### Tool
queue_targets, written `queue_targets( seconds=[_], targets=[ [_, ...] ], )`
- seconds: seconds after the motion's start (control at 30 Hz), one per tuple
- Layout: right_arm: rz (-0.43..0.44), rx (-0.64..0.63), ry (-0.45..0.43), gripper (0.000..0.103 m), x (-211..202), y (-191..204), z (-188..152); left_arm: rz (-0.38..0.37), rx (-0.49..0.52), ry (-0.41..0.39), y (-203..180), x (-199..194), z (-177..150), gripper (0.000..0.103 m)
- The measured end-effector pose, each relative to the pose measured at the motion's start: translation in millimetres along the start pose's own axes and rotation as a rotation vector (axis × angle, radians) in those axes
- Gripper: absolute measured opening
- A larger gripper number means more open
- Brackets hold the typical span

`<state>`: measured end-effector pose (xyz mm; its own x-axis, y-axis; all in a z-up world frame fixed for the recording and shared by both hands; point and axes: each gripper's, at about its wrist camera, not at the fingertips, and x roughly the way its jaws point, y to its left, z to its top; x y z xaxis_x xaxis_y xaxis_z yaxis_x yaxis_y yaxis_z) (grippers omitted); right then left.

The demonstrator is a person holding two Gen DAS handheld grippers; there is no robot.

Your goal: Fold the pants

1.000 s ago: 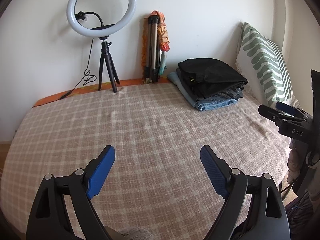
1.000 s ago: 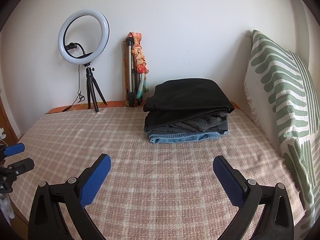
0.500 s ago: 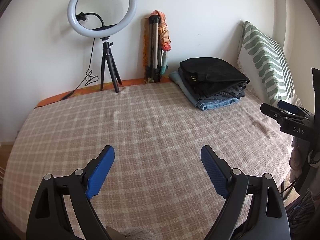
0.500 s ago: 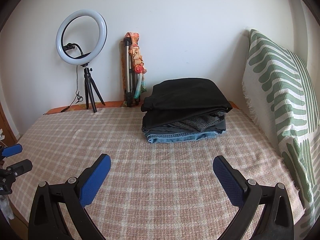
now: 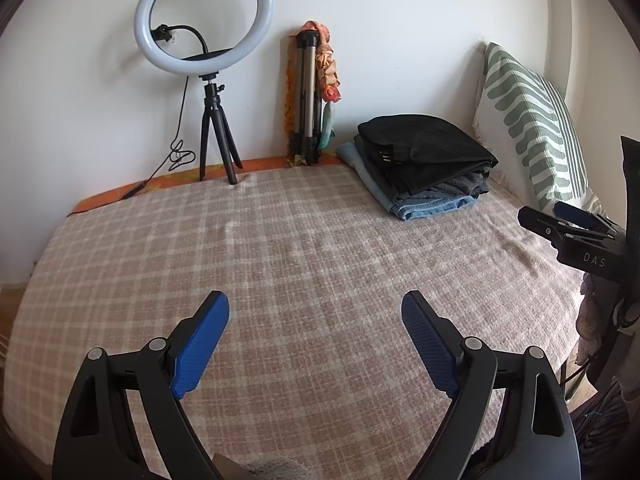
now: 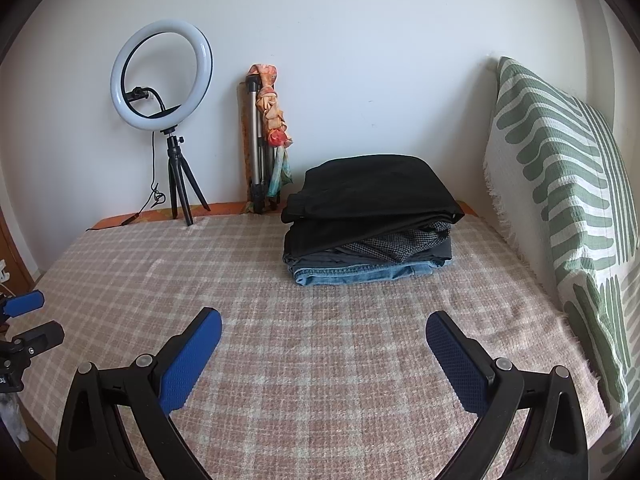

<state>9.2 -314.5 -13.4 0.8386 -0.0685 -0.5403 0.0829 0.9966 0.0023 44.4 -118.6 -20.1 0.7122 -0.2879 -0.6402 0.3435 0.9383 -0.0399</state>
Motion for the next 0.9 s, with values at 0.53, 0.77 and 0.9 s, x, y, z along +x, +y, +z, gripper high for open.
queue_targets(
  seconds=[0.53,0.77,0.9],
  targets=[
    [0.003,0.002,0.004,0.103,-0.6,0.0,0.0,-0.009,0.011,-0.003,-1.3,-1.7,1.0,0.088],
    [0.006,0.003,0.005,0.103,-0.3,0.6,-0.3,-0.010,0.009,-0.002,-1.0,-1.6,0.9,0.088],
    [0.007,0.002,0.006,0.103,0.0,0.8,-0.3,-0.009,0.009,-0.003,-0.7,-2.3,1.4,0.088]
  ],
)
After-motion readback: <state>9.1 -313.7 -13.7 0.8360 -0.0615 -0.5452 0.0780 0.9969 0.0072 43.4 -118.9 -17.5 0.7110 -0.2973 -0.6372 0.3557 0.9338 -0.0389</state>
